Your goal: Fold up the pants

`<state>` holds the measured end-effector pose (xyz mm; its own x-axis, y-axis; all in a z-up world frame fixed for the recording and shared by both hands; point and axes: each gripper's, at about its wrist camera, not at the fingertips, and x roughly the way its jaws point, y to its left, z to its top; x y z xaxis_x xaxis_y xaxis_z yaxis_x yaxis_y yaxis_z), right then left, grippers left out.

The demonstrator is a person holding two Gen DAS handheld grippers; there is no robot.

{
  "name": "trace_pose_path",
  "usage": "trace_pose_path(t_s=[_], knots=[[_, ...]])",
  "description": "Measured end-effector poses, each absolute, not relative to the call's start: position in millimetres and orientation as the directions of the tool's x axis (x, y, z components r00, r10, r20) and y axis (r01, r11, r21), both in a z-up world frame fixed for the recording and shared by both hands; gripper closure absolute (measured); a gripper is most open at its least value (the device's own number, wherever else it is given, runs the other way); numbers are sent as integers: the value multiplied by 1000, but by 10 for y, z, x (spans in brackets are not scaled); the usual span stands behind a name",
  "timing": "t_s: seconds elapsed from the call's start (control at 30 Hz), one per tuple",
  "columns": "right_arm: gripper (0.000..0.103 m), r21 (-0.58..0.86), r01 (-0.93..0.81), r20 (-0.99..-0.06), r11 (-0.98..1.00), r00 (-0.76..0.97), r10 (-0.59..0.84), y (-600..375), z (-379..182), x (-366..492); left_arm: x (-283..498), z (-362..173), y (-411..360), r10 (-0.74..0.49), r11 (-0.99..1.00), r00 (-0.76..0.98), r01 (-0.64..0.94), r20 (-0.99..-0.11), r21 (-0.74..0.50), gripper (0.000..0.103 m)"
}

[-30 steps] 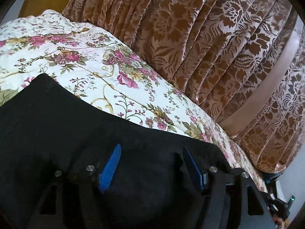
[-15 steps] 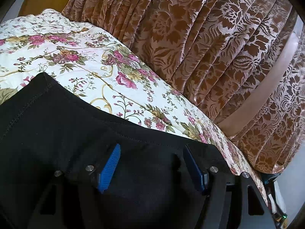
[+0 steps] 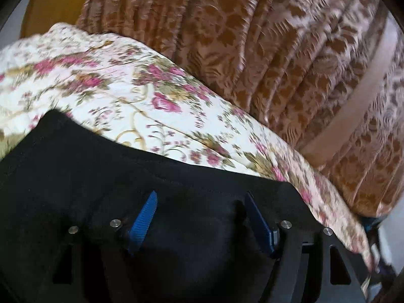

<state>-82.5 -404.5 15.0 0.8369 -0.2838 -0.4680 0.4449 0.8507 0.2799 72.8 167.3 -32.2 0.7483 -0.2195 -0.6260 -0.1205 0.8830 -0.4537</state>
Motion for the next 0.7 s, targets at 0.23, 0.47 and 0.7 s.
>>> trace_pose_path(t_s=[0.23, 0.47, 0.7], knots=[[74, 265, 6, -557, 964, 817, 147, -2815, 17, 126, 670, 77, 874, -339, 931, 711, 160, -616, -328, 34], [74, 131, -241, -620, 962, 737, 269, -2047, -226, 620, 1118, -169, 244, -317, 945, 571, 259, -757, -200, 60], [77, 263, -157, -633, 952, 716, 294, -2366, -512, 728, 1581, -458, 499, -248, 969, 608, 138, -755, -207, 79]])
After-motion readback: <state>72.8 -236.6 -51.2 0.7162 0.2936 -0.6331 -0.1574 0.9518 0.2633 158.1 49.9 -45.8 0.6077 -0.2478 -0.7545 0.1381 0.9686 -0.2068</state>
